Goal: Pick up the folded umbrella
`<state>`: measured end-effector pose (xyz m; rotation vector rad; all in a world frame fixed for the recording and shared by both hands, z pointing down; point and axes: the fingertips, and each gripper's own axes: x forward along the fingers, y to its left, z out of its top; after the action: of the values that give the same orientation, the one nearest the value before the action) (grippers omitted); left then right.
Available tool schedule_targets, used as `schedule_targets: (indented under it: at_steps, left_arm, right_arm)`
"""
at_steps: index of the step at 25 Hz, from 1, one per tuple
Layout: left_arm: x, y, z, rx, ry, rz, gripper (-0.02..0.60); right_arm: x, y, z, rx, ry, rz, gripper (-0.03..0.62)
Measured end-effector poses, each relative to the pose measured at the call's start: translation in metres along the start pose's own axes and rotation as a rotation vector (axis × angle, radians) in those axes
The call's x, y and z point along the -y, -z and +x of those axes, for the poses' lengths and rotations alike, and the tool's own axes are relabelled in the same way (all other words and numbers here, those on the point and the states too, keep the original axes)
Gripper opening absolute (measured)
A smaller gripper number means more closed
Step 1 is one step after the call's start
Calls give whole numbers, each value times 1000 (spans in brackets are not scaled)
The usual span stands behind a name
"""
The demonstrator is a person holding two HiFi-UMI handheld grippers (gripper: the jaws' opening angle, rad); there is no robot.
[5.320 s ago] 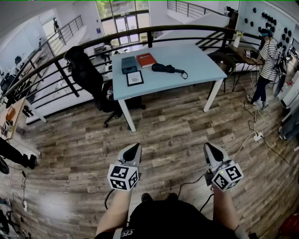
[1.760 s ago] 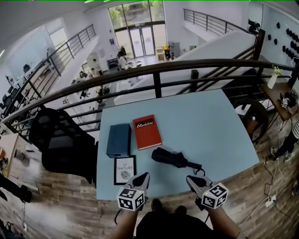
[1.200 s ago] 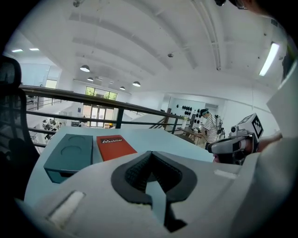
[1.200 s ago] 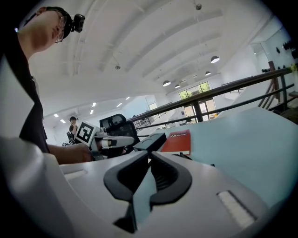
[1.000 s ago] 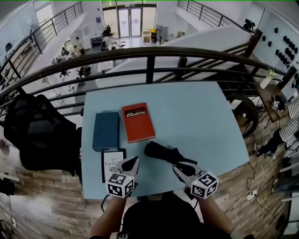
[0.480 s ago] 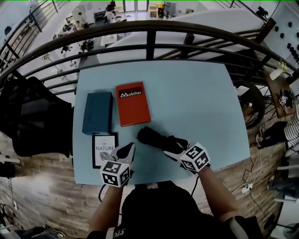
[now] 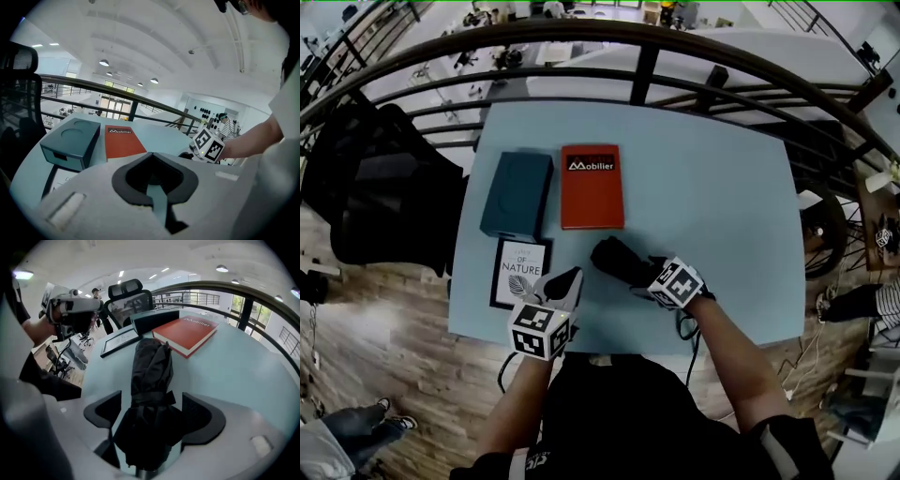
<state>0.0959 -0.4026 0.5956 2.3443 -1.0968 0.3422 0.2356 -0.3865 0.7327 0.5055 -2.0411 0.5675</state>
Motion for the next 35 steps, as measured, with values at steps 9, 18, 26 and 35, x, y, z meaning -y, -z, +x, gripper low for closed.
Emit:
schedule_targets:
  at_steps: [9, 18, 26, 35]
  left_arm:
    - [-17, -1, -15, 17, -44, -30, 0]
    - [-21, 4, -10, 11, -38, -41, 0]
    - [-19, -6, -18, 27, -37, -27, 0]
    - [-21, -26, -38, 53, -61, 1, 0]
  right_arm:
    - [-2, 7, 27, -192, -65, -26, 398]
    - [-8, 15, 43, -223, 25, -154, 360]
    - [-11, 12, 38, -198, 40, -137, 283]
    - [-9, 3, 20, -89, 22, -13, 253]
